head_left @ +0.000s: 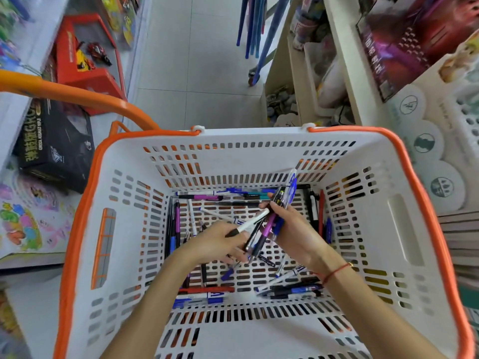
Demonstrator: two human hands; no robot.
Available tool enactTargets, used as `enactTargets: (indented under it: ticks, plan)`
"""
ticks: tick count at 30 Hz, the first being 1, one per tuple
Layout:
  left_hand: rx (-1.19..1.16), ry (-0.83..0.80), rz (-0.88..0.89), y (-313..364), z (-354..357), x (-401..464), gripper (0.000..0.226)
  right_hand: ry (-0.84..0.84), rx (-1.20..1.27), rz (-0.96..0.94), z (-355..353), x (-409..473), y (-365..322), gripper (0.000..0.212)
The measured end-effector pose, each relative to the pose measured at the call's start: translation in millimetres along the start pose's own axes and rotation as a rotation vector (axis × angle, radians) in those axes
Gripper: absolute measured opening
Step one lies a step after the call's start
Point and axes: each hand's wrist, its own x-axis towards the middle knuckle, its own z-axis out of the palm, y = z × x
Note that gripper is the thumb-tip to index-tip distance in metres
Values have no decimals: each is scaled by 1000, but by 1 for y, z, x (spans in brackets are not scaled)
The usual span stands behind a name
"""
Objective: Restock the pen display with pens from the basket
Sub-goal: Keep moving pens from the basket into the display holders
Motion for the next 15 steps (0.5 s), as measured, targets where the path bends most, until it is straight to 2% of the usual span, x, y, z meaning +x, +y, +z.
enactTargets:
  ticks: [2,4,7,10,12,15]
  plan:
    - [-15,10,10,-1,-1,-1,24,18,6,3,2,-2,1,32]
    - [-46,-54,12,-1,-2,-5,37,46,36,0,3,-3,0,34]
    - [-142,-125,15,-4,-8,-13,45,85,79,22,3,-5,-2,34]
    - [-253,-104,-4,-12,-19,-16,67,86,83,48,3,-7,-3,26]
    - [-214,-106,8,-15,-22,-18,68,99,79,52,4,-8,-2,20]
    - [-107,-70,3,-11,-17,-21,53,90,32,37,8,-8,0,20]
